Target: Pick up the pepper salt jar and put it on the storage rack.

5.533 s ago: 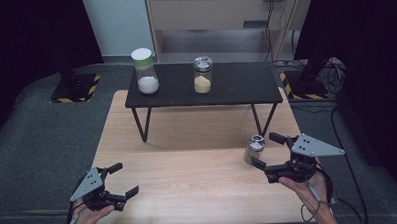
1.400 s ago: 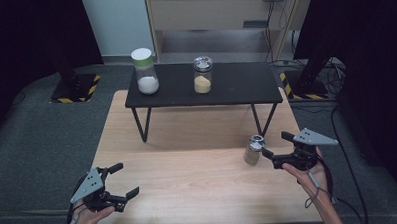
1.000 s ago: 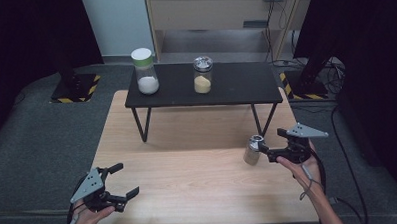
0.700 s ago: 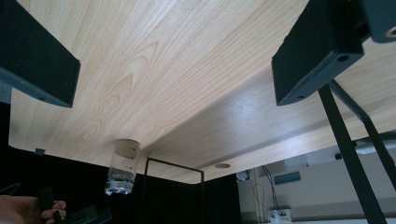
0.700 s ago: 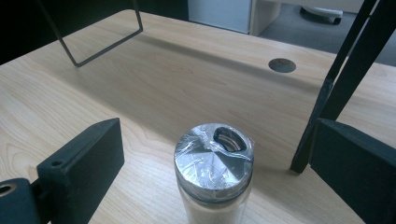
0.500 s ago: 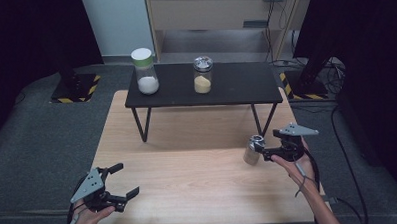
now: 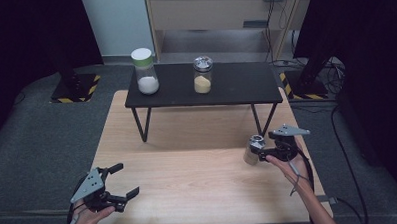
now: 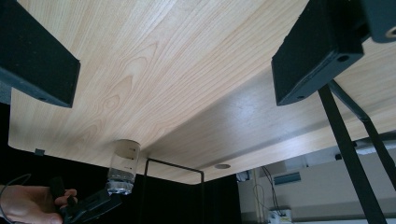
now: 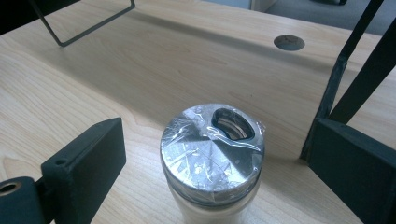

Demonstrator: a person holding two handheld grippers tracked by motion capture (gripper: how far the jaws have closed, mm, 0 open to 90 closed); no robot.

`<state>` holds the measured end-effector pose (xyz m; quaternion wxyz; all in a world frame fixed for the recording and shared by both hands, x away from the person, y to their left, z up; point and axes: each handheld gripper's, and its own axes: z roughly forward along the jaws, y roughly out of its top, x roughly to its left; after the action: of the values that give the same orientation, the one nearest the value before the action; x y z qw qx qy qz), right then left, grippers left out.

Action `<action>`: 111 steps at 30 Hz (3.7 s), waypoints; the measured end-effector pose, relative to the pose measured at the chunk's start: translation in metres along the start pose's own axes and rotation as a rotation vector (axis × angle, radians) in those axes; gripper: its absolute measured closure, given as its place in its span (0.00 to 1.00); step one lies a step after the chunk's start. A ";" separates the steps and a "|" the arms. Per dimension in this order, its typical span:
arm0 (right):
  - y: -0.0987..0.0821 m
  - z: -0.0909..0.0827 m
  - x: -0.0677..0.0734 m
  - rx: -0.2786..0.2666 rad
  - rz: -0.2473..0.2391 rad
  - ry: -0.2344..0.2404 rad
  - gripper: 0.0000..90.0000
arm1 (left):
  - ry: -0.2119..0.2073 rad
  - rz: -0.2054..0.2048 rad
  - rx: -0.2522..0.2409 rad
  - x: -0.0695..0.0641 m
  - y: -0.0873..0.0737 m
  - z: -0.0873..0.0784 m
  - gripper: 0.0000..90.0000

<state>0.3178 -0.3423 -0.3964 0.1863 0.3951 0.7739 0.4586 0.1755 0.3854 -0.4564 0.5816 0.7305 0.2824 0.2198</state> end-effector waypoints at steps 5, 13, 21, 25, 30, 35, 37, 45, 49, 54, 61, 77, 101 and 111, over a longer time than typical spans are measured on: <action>-0.001 0.005 0.000 0.015 -0.011 0.010 0.08 | -0.001 0.000 0.003 0.000 0.000 0.000 0.00; -0.003 0.012 -0.001 0.024 -0.010 0.006 0.16 | 0.000 0.000 0.004 0.000 0.000 0.000 0.00; -0.008 0.016 0.006 0.020 -0.062 -0.016 0.38 | 0.001 -0.001 0.004 0.000 0.000 0.000 0.00; -0.008 0.015 0.007 0.015 -0.076 -0.019 0.39 | 0.001 -0.001 0.003 0.000 0.000 0.000 0.00; -0.006 0.015 0.007 0.022 -0.076 -0.018 0.39 | 0.001 -0.001 0.004 0.000 0.000 0.000 0.00; -0.002 0.015 0.007 0.038 -0.080 -0.017 0.39 | 0.001 -0.001 0.003 0.000 0.000 0.000 0.00; -0.001 0.015 0.007 0.041 -0.086 -0.011 0.39 | 0.001 -0.002 0.003 0.000 0.000 0.000 0.00; 0.009 0.010 0.004 0.045 -0.115 0.033 0.39 | 0.000 0.000 0.003 0.000 0.000 0.000 0.00; 0.018 0.005 0.002 0.045 -0.135 0.070 0.39 | 0.000 0.000 0.004 0.000 0.000 0.000 0.00; 0.029 0.000 -0.001 0.044 -0.153 0.126 0.39 | -0.001 0.001 0.004 0.000 0.000 0.000 0.00; 0.048 -0.006 -0.003 0.049 -0.180 0.186 0.39 | -0.001 0.001 0.005 0.000 0.000 0.000 0.00; 0.115 -0.027 -0.005 0.085 -0.204 0.269 0.39 | -0.002 0.002 0.006 0.000 0.001 0.000 0.00; 0.186 -0.044 0.003 0.074 -0.211 0.278 0.39 | -0.004 -0.003 0.007 0.001 0.001 0.000 0.00; 0.215 -0.048 0.006 0.070 -0.203 0.251 0.39 | -0.006 -0.005 0.007 0.001 0.001 0.001 0.00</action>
<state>0.3778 -0.3075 -0.1870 0.1196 0.2609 0.8426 0.4557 0.1765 0.3853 -0.4561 0.5803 0.7326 0.2831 0.2153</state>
